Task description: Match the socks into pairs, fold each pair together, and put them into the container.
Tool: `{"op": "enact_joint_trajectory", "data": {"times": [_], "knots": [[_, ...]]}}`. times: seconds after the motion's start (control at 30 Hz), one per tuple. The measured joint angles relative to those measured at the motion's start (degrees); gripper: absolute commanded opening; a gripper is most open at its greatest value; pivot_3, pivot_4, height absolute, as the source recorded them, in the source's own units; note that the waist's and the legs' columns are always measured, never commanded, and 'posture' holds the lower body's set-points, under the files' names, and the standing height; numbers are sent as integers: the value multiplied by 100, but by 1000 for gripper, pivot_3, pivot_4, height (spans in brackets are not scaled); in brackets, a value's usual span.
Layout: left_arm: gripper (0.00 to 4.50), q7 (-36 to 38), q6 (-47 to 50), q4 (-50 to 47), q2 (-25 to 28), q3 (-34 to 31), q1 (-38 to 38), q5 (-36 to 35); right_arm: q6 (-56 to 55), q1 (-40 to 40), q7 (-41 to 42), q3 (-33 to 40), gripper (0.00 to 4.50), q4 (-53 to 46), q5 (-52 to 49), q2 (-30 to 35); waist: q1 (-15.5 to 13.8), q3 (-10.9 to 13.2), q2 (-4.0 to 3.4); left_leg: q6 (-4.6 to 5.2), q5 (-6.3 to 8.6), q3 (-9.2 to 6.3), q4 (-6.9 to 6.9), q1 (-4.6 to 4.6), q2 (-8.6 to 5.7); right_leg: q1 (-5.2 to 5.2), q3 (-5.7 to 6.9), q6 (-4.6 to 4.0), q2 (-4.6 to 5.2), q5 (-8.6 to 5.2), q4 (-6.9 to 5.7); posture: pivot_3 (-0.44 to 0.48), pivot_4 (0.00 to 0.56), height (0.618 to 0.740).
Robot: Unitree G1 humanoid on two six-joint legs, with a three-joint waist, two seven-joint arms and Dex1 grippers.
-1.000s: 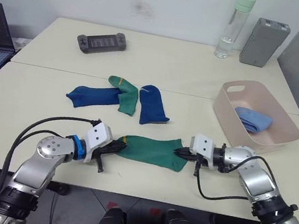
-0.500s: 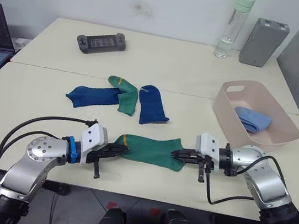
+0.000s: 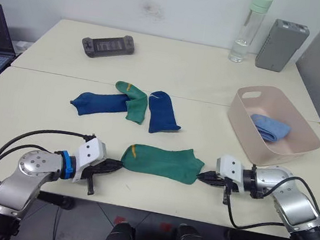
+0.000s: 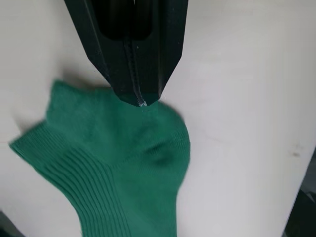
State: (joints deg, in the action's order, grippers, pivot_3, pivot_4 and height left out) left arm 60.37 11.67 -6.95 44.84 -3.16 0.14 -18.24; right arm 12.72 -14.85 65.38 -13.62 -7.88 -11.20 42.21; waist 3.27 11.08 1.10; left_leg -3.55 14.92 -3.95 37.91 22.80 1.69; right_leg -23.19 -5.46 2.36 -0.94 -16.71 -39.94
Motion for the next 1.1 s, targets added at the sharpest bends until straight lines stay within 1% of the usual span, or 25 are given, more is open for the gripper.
{"op": "enact_joint_trajectory", "data": {"times": [0.1,0.13,0.2,0.23,0.3,0.33,0.4,0.43,0.47,0.5,0.57,0.63,0.77,0.9,1.03,1.1], "knots": [[71,-232,617,-434,-142,-448,114,-653,355,22,-72,379,0,-428,-608,-163,4,0,0,0,0,-2,0,2,3,0,0,0,0,0,-1,0,150,740],[24,-398,881,-610,-217,-653,141,-893,465,1,-169,494,180,-589,-745,-238,3,0,0,0,0,-5,0,2,4,0,1,0,0,0,-1,0,150,740],[431,-798,1260,-784,-370,-1099,168,-1225,684,-82,-411,668,626,-782,-881,-346,3,0,0,0,0,-6,1,1,2,1,2,1,0,0,-2,0,150,740],[606,-1011,1394,-839,-425,-1349,218,-1348,821,-140,-554,745,927,-868,-935,-397,7,0,0,0,0,-6,1,1,3,0,1,1,0,1,-2,0,150,740],[1284,-1345,1544,-869,-516,-1809,397,-1504,1041,-231,-856,827,1709,-1043,-995,-506,16,-1,2,0,0,-5,0,0,3,0,0,0,0,0,-1,0,150,740],[1546,-1467,1574,-880,-576,-1990,519,-1549,1105,-245,-987,842,2024,-1103,-1016,-574,14,-1,1,-1,0,-6,-1,0,3,0,2,0,1,1,-1,0,150,740],[2168,-1655,1578,-924,-722,-2238,815,-1566,1195,-260,-1199,848,2720,-1151,-1017,-679,5,-1,2,-1,1,-5,-2,2,1,0,1,0,3,1,1,0,150,740],[2443,-1736,1576,-939,-797,-2316,971,-1565,1211,-260,-1270,846,3022,-1158,-1009,-685,-2,-1,2,-1,1,-4,-2,2,-1,0,0,0,5,1,2,0,150,740],[2844,-1810,1576,-941,-882,-2369,1107,-1563,1229,-258,-1340,850,3475,-1157,-990,-684,-4,-1,2,-1,1,-4,-1,3,-1,0,0,0,6,1,3,0,150,740],[3110,-1873,1569,-953,-948,-2387,1205,-1562,1237,-258,-1403,849,3786,-1157,-969,-697,-10,-3,5,-1,1,-4,-1,3,-1,0,1,0,5,1,4,0,150,740],[3789,-1975,1553,-1020,-1052,-2393,1339,-1560,1257,-259,-1499,850,4493,-1157,-967,-730,-49,-6,10,-2,0,-5,0,3,-1,1,4,0,5,0,4,0,150,740],[4439,-2055,1522,-1114,-1094,-2392,1340,-1551,1329,-260,-1605,850,4500,-1161,-987,-806,-68,-8,13,-2,0,-5,0,2,-1,1,3,0,3,0,3,0,150,740],[4477,-2282,1461,-1166,-1111,-2329,1113,-1444,1533,-328,-1812,848,4500,-1234,-1033,-914,-66,-8,13,-3,0,-2,1,1,0,1,0,0,1,0,2,0,150,740],[4477,-2428,1557,-1057,-1109,-1932,347,-1361,1878,-751,-1942,781,4500,-1427,-1052,-1003,-73,-8,14,-3,-1,-2,2,1,-2,1,0,1,0,2,2,0,150,740],[4477,-2536,1546,-312,-1166,-1250,-774,-985,2055,-1078,-2120,631,4500,-1506,-1036,-1242,-81,-12,20,-3,-1,-4,0,3,-3,0,3,1,-1,3,4,0,150,740],[4477,-2563,1467,328,-1285,-945,-1313,-729,2082,-1103,-2187,550,4500,-1481,-1022,-1310,-88,-12,20,-3,-1,-3,-1,5,-6,0,4,1,1,3,3,0,150,740]]}}
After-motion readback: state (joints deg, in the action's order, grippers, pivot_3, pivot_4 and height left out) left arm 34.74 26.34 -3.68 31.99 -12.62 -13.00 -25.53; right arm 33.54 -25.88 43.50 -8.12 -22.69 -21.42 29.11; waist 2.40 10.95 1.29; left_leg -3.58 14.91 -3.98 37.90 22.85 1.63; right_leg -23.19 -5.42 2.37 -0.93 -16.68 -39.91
